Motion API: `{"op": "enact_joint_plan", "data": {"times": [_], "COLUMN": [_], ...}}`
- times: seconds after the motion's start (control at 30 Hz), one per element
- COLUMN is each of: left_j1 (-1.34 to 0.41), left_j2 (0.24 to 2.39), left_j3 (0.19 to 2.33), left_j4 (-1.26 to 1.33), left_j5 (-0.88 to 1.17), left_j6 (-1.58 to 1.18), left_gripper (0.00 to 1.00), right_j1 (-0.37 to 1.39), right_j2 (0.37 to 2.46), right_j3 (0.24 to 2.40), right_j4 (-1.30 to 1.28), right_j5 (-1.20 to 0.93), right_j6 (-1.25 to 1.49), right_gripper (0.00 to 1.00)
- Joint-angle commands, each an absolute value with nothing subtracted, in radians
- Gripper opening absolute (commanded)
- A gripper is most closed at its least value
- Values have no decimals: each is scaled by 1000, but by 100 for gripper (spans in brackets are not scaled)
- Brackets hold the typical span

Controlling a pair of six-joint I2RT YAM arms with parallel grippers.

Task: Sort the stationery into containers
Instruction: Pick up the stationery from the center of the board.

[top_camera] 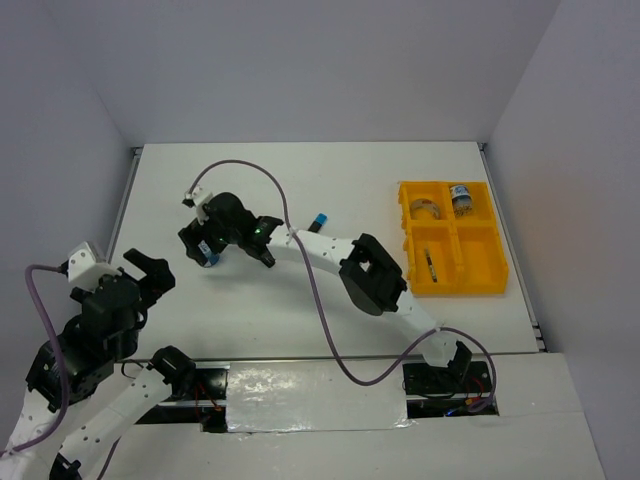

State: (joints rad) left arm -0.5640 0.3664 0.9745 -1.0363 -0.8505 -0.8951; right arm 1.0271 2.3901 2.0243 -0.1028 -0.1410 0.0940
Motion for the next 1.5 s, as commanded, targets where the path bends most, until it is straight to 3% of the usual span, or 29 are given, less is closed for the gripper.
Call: {"op": "enact_joint_plan", "data": {"times": [0.0, 0.13, 0.53, 0.63, 0.67, 0.77, 0.93, 1.03, 1.23, 1.4, 1.47], "left_j1": [-560, -560, -560, -560, -560, -558, -560, -558, -563, -565, -563], "left_j2": [402, 405, 416, 414, 414, 414, 419, 419, 411, 426, 434], "left_j3": [988, 985, 979, 977, 977, 974, 974, 974, 969, 968, 966], "left_j4": [-983, -971, -946, -942, -942, -936, -931, -930, -917, -905, -900], "left_j5": [-830, -816, -795, -792, -790, -784, -776, -773, -758, -744, -732], "left_j6": [-858, -841, -815, -810, -810, -799, -793, -790, -779, -765, -755], "left_gripper": [99, 99, 99, 99, 99, 99, 99, 99, 99, 99, 99], "right_j1": [1042, 1042, 1060, 1065, 1066, 1066, 1068, 1051, 801, 294, 192], "right_j2": [2478, 2548, 2622, 2567, 2522, 2417, 2209, 1934, 1489, 1264, 1249], "right_j3": [2163, 2278, 2313, 2194, 2150, 1949, 1729, 1527, 1151, 936, 933], "right_j4": [-109, -160, -155, -52, -19, 124, 310, 373, 247, 107, 89], "right_j5": [-40, -32, -89, -60, -49, -43, -12, 69, 317, 406, 452], "right_j6": [78, 68, 22, 9, 9, 9, 15, 25, 165, 397, 416], "right_gripper": [100, 100, 97, 63, 47, 36, 30, 29, 27, 26, 26]}}
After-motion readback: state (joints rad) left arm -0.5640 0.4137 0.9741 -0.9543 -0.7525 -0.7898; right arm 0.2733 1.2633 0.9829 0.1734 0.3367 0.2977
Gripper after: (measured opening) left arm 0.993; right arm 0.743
